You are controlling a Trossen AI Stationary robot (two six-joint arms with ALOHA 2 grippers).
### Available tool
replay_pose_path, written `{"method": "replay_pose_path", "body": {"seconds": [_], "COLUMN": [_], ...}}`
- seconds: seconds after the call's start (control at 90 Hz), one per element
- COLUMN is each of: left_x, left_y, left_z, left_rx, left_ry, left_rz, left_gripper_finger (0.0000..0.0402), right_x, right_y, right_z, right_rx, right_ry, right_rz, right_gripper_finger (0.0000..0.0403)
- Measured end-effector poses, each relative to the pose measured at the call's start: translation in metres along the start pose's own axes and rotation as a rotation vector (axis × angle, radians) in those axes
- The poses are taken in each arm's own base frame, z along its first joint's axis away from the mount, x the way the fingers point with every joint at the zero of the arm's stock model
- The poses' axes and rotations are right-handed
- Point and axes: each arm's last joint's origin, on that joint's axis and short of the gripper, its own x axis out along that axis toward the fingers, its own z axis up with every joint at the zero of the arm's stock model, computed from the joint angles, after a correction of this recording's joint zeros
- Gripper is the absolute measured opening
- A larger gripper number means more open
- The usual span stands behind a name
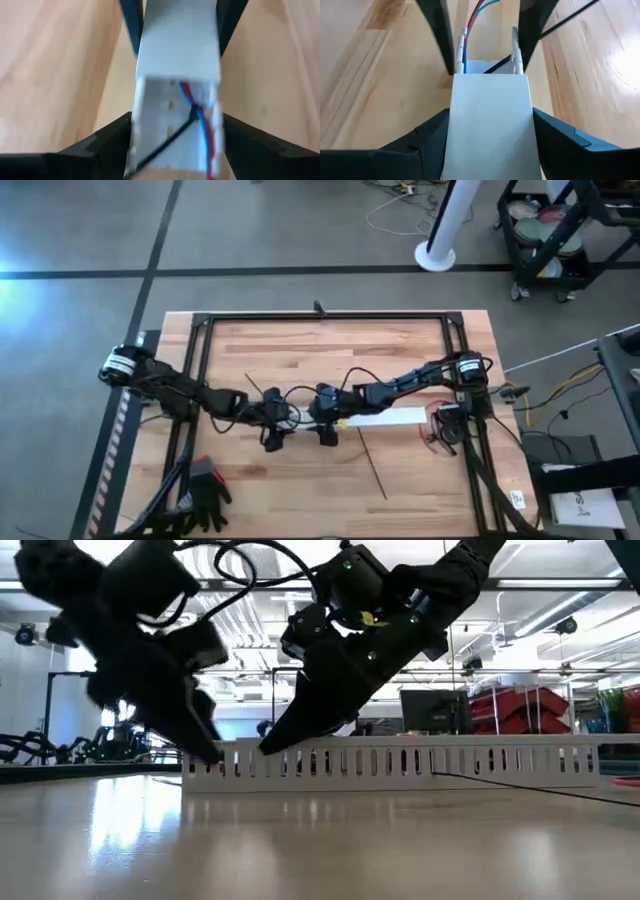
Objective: Ziptie cables
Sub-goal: Close the white cable duct
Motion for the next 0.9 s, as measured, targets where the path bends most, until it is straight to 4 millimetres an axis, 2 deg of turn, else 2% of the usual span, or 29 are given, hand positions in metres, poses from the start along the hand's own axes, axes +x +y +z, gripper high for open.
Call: {"method": "replay_pose_path", "body": {"seconds": [0.411,0.556,0.733,0.9], "left_x": [0.024,0.029,0.029,0.03], "left_y": [0.001,-0.001,-0.001,-0.003], "left_z": [-0.021,-0.021,-0.02,-0.014], "left_rx": [-0.003,-0.007,0.005,0.03], "left_ry": [0.021,0.023,0.018,0.012], "left_rz": [0.011,0.007,0.004,-0.001], "left_gripper_finger": [0.0215,0.0209,0.0221,0.0219], "right_x": [0.001,0.002,0.003,0.003], "right_y": [0.0,0.0,0.0,-0.001], "right_z": [-0.001,0.0,0.002,0.005], "right_rx": [-0.003,0.004,-0.002,-0.003], "right_ry": [-0.009,-0.029,-0.066,-0.097], "right_rz": [0.016,0.022,0.026,0.021], "right_gripper_finger": [0.023,0.0227,0.0237,0.0227]}}
